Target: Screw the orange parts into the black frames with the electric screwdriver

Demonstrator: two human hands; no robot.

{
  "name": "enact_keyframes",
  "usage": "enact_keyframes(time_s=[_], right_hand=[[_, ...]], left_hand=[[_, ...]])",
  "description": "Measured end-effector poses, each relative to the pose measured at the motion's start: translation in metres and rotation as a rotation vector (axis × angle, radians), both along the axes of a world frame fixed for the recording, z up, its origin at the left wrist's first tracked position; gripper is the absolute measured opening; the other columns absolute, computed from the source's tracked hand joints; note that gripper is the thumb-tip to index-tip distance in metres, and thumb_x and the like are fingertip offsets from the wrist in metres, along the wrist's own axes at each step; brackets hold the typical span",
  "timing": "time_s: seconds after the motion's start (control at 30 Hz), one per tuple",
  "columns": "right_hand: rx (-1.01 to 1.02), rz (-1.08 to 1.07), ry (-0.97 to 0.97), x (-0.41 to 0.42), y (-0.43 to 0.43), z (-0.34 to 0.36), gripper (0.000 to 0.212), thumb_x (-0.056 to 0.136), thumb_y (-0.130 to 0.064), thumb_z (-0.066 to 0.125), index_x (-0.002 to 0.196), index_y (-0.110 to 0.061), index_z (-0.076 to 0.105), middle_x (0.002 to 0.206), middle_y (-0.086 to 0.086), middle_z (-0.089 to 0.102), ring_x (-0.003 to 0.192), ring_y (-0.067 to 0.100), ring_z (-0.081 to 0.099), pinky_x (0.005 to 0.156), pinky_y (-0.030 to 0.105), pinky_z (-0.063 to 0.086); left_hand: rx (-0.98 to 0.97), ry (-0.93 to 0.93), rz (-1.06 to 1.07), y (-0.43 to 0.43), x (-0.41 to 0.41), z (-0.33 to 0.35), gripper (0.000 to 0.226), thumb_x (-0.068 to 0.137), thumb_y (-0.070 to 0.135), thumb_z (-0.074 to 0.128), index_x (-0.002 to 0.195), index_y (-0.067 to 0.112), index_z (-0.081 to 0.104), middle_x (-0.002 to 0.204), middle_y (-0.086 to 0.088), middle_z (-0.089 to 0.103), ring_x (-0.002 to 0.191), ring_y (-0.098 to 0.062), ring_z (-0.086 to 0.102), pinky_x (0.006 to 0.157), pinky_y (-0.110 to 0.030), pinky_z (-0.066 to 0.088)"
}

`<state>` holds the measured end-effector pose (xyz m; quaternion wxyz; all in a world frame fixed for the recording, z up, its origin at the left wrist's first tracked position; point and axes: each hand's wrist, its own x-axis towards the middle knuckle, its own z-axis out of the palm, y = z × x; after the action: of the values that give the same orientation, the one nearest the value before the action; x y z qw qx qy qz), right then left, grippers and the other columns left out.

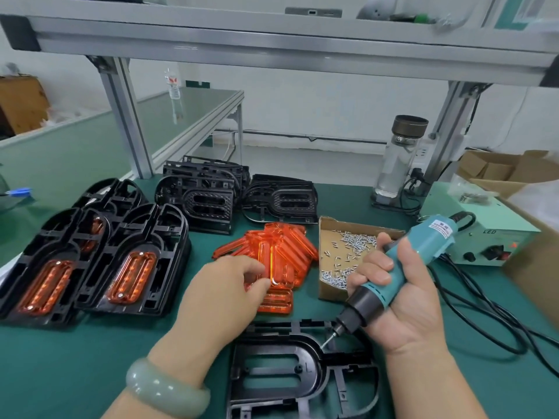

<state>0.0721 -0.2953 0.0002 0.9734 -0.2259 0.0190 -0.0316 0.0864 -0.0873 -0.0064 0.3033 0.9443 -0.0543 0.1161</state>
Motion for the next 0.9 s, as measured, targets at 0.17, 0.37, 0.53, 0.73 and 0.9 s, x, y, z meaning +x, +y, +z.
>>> enact_keyframes(time_s=[0.17, 0.37, 0.53, 0.73, 0.9], right_hand=[[-0.002, -0.005, 0.009, 0.001, 0.001, -0.001, 0.016, 0.081, -0.034, 0.057, 0.089, -0.021, 0.059, 0.058, -0.011, 0.04, 0.041, 0.003, 0.042, 0.046, 0.02, 0.046], [-0.016, -0.013, 0.014, 0.002, 0.001, -0.002, 0.014, 0.081, -0.033, 0.056, 0.088, -0.021, 0.058, 0.058, -0.01, 0.04, 0.04, 0.003, 0.042, 0.046, 0.02, 0.046], [-0.021, -0.017, 0.032, 0.002, 0.003, -0.001, 0.015, 0.08, -0.032, 0.057, 0.088, -0.02, 0.059, 0.058, -0.009, 0.04, 0.04, 0.004, 0.04, 0.044, 0.021, 0.046], [-0.035, -0.019, 0.037, 0.002, 0.005, -0.002, 0.015, 0.081, -0.032, 0.057, 0.088, -0.019, 0.059, 0.058, -0.009, 0.04, 0.04, 0.004, 0.04, 0.045, 0.021, 0.045], [-0.039, -0.017, 0.041, 0.002, 0.005, -0.002, 0.015, 0.081, -0.032, 0.057, 0.088, -0.02, 0.058, 0.059, -0.008, 0.04, 0.04, 0.004, 0.04, 0.045, 0.021, 0.045]], left_hand=[[0.111, -0.047, 0.193, -0.027, 0.017, -0.007, 0.073, 0.063, 0.068, 0.065, 0.122, 0.032, 0.043, 0.107, 0.005, 0.046, 0.104, -0.019, 0.05, 0.082, -0.034, 0.045], [0.235, -0.041, 0.192, -0.035, 0.033, -0.016, 0.075, 0.062, 0.067, 0.067, 0.123, 0.031, 0.04, 0.112, 0.002, 0.034, 0.106, -0.02, 0.038, 0.079, -0.032, 0.042], [0.169, -0.043, 0.193, -0.022, 0.041, -0.019, 0.062, 0.076, 0.048, 0.066, 0.13, 0.031, 0.041, 0.121, 0.001, 0.038, 0.114, -0.023, 0.04, 0.081, -0.034, 0.044], [0.262, -0.125, 0.184, -0.019, 0.043, -0.02, 0.059, 0.079, 0.043, 0.062, 0.134, 0.033, 0.042, 0.141, -0.002, 0.033, 0.121, -0.025, 0.037, 0.092, -0.037, 0.041], [0.271, -0.18, 0.189, -0.016, 0.041, -0.019, 0.042, 0.07, 0.038, 0.073, 0.109, 0.023, 0.065, 0.134, -0.004, 0.046, 0.118, -0.028, 0.042, 0.091, -0.04, 0.041]])
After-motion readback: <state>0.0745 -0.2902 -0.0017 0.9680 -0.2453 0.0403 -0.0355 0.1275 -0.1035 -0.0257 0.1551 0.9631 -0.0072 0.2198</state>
